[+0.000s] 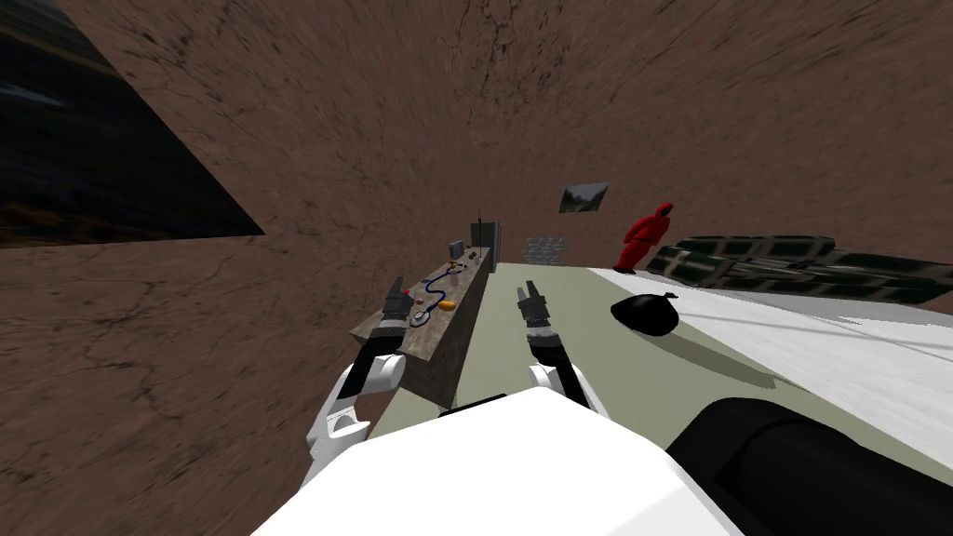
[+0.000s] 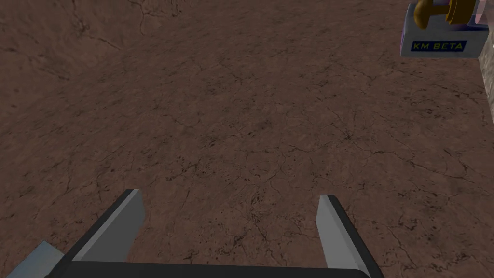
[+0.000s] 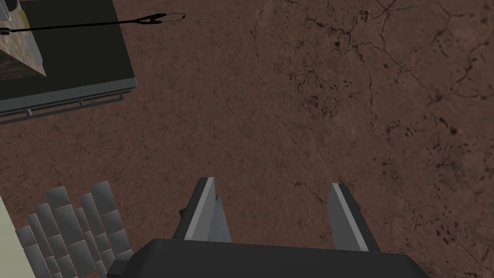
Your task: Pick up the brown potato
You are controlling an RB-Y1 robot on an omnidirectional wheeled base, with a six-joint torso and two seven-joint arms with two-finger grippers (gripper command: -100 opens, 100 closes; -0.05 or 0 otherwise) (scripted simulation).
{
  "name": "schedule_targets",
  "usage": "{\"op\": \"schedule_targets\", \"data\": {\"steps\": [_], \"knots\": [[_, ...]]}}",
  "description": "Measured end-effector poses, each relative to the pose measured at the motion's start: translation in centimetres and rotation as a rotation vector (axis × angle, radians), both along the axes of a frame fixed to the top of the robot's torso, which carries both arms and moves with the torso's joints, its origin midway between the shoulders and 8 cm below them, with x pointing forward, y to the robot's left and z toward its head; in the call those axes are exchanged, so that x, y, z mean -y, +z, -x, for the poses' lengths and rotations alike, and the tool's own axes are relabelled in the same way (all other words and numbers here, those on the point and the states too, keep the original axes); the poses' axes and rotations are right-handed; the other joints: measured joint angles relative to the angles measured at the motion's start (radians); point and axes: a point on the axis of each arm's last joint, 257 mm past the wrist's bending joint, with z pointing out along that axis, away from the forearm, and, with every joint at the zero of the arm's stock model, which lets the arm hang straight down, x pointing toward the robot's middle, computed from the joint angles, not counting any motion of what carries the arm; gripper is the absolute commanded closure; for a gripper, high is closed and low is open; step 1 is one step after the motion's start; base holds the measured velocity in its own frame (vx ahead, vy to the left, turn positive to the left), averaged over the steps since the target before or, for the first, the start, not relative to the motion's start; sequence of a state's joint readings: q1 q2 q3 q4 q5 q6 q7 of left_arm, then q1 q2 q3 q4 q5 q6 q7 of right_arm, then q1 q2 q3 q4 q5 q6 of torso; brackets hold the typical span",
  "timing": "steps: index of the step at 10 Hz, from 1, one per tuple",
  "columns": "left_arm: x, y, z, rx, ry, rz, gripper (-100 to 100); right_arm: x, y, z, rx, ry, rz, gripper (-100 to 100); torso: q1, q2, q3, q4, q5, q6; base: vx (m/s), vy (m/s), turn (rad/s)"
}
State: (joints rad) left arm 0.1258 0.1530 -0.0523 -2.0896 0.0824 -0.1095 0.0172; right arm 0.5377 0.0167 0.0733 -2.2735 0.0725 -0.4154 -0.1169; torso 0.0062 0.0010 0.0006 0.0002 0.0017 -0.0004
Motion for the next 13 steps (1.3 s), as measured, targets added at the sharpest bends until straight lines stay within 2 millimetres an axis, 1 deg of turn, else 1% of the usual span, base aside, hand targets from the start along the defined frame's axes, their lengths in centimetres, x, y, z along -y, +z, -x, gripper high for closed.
{"op": "schedule_targets", "data": {"steps": [1,2,4,6,7,8,10,11,13], "knots": [[0.4,-0.3,-1.1,-0.022,-0.013,0.000,-100,0.0,0.0,0.0,0.000,0.000,0.000,0,0.001,0.000,0.000,0.000,0.000,0.000,-0.060,0.149,-0.246],[1.4,-0.9,-2.3,-0.054,-0.032,0.004,-100,0.0,0.0,0.0,0.000,0.000,0.000,0,0.003,0.001,0.000,0.000,0.000,0.001,-0.052,0.138,-0.106],[2.0,-2.5,-4.0,-0.114,-0.054,0.000,-100,0.0,0.0,0.0,0.000,0.000,0.000,0,0.003,0.001,0.001,0.000,0.001,0.000,-0.060,0.110,-0.112],[2.9,-3.7,-5.9,-0.167,-0.075,0.000,-100,0.0,0.0,0.0,0.000,0.000,0.000,0,0.000,0.000,0.000,0.000,0.000,0.000,-0.045,0.083,-0.117],[3.2,-4.1,-6.5,-0.189,-0.082,-0.002,-100,0.0,0.0,0.0,0.000,0.000,0.000,0,-0.001,-0.001,0.000,0.000,0.000,0.000,-0.045,0.085,-0.202],[3.8,-5.2,-7.6,-0.222,-0.095,-0.003,-100,0.0,0.0,0.0,0.000,0.000,0.000,0,-0.001,-0.001,-0.001,0.000,0.000,0.000,-0.045,0.085,-0.077],[4.3,-5.9,-8.9,-0.271,-0.114,-0.007,-100,0.0,0.0,0.0,0.000,0.000,0.000,0,-0.001,-0.001,0.000,0.000,0.000,0.000,-0.041,0.076,-0.116],[4.7,-6.5,-9.4,-0.299,-0.122,-0.009,-100,0.0,0.0,0.0,0.000,0.000,0.000,0,-0.001,-0.001,-0.001,0.000,0.000,0.000,-0.043,0.077,-0.201],[5.3,-7.6,-11.1,-0.356,-0.139,-0.013,-100,0.0,0.0,0.0,0.000,0.000,0.000,0,-0.001,-0.001,-0.001,0.000,0.000,0.000,-0.049,0.072,-0.141]]}}
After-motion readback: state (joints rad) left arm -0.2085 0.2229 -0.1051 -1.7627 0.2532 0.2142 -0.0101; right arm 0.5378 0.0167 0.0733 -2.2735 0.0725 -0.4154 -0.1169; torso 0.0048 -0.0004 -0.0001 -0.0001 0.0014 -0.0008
